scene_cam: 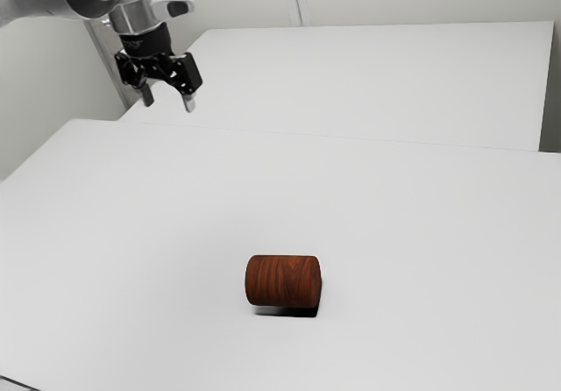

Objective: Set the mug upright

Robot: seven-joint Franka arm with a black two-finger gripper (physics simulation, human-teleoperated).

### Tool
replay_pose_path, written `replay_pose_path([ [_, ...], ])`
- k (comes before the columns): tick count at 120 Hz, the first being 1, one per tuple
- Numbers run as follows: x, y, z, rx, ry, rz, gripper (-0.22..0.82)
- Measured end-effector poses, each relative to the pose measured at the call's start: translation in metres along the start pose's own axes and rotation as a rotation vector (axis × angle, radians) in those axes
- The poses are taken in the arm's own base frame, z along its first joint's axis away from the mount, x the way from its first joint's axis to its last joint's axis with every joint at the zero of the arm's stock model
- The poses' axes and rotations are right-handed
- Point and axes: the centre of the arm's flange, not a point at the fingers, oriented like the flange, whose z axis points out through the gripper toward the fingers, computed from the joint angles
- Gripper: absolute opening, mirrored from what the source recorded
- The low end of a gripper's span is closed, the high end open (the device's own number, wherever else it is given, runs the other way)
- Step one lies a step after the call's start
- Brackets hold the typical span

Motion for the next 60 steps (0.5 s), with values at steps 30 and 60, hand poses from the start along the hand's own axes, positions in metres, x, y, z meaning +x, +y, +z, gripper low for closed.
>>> replay_pose_path([
  [30,-0.010,0.008,0.009,-0.013,-0.028,0.015,0.60],
  [60,-0.035,-0.007,0.065,-0.094,-0.091,-0.021,0.60],
])
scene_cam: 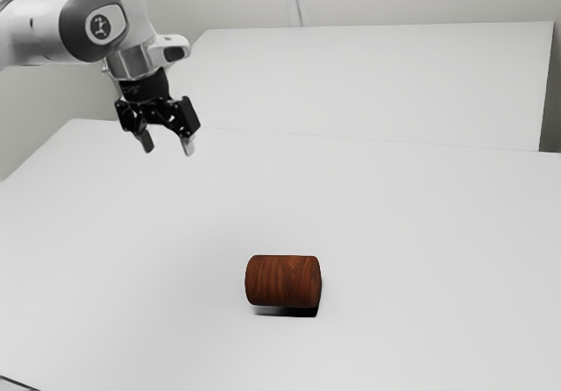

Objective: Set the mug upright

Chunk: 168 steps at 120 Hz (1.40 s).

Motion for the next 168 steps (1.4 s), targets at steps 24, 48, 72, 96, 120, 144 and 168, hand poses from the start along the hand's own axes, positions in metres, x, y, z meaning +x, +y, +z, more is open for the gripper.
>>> replay_pose_path([
  [24,-0.007,-0.007,0.052,-0.104,-0.012,-0.013,0.60],
  [48,-0.018,-0.017,0.114,-0.242,-0.011,-0.046,0.60],
  [72,-0.027,-0.013,0.154,-0.395,0.036,-0.079,0.60],
  [96,-0.038,-0.009,0.193,-0.511,0.066,-0.111,0.60],
  [120,-0.044,-0.004,0.216,-0.611,0.115,-0.117,0.60],
  [144,-0.050,-0.003,0.241,-0.697,0.164,-0.125,0.60],
  [168,-0.055,0.005,0.264,-0.768,0.198,-0.114,0.60],
])
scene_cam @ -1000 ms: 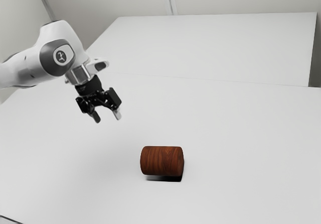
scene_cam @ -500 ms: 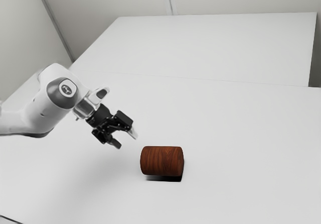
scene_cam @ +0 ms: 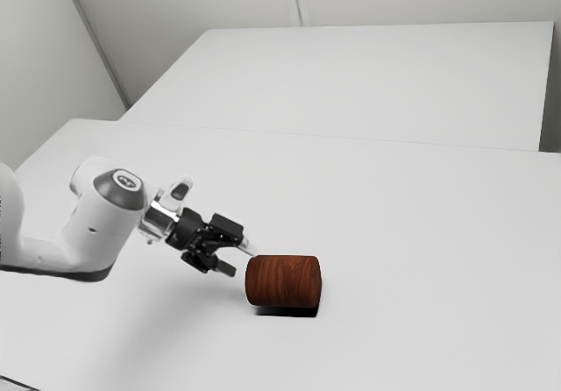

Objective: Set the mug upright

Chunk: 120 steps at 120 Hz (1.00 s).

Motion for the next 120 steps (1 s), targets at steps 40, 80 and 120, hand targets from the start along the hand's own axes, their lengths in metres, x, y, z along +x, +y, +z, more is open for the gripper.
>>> replay_pose_path([
  [40,-0.012,-0.004,0.024,-0.113,0.041,0.050,0.60],
  [80,-0.016,-0.008,0.043,-0.260,0.083,0.103,0.60],
  [120,-0.019,0.001,0.050,-0.341,0.099,0.214,0.05],
])
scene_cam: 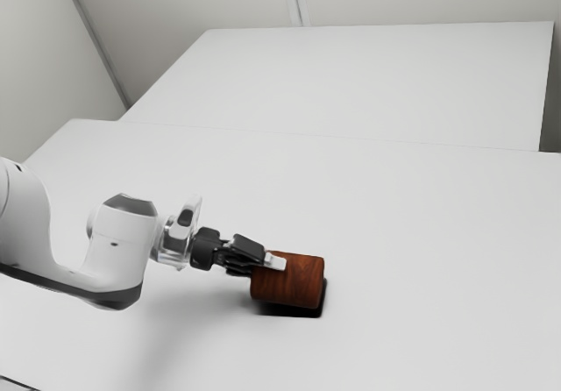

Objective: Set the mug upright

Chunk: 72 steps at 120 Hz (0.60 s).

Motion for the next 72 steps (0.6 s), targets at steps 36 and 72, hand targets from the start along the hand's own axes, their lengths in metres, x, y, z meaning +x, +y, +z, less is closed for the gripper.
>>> replay_pose_path([
  [36,0.007,0.026,-0.006,-0.014,0.021,0.134,-0.14],
  [72,0.055,0.112,-0.011,0.067,-0.073,0.431,-0.17],
])
